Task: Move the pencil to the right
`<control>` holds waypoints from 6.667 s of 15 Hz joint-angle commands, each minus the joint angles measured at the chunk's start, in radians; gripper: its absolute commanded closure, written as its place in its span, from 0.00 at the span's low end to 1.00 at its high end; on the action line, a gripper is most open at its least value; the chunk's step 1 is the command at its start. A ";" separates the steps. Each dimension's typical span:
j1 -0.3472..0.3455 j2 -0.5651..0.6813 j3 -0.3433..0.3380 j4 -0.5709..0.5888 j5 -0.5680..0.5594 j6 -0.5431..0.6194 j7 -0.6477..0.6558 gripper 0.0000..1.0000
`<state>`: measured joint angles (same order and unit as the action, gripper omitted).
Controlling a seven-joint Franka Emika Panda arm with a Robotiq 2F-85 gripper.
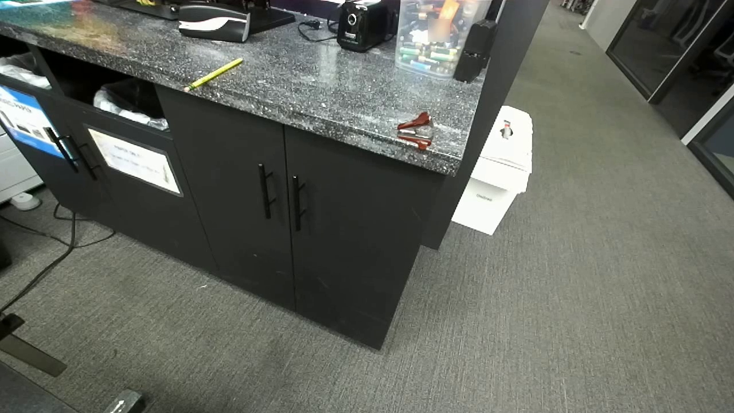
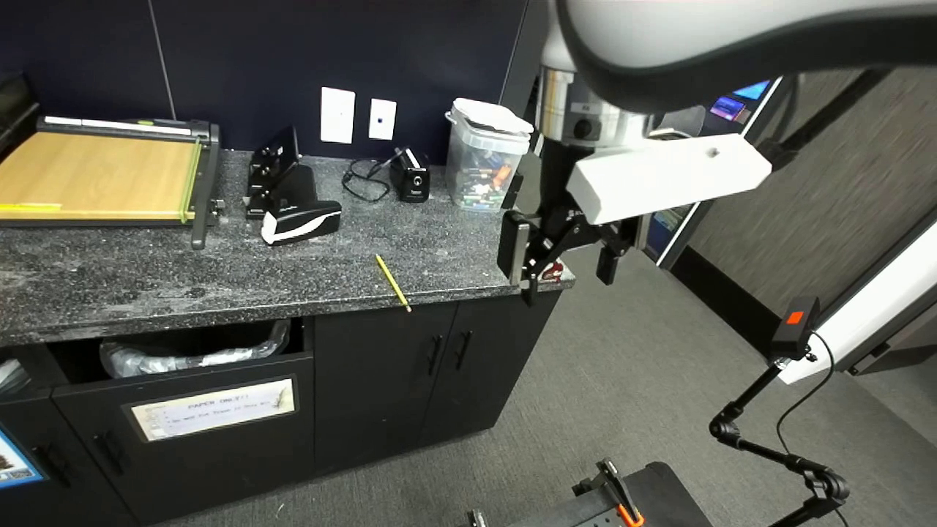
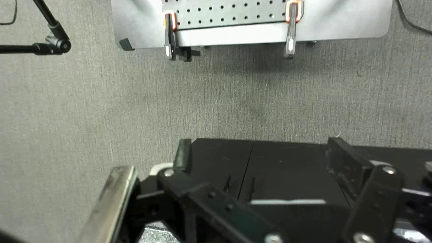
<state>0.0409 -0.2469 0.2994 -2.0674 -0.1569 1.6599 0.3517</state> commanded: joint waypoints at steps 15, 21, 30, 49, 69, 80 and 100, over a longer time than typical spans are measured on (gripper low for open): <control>0.073 1.000 -0.233 0.983 0.007 0.069 -0.155 0.00; 0.090 1.291 -0.248 1.262 0.032 0.102 -0.213 0.00; 0.122 1.552 -0.202 1.578 0.149 0.171 -0.352 0.00; 0.169 1.583 -0.231 1.619 0.134 0.307 -0.309 0.98; -0.069 1.486 -0.277 1.603 0.187 0.323 -0.024 0.98; -0.132 1.527 -0.298 1.627 0.200 0.310 0.130 0.98; -0.160 1.563 -0.287 1.613 0.243 0.247 0.226 0.02</control>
<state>-0.1032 1.3417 -0.0314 -0.4545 0.0229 1.9776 0.6265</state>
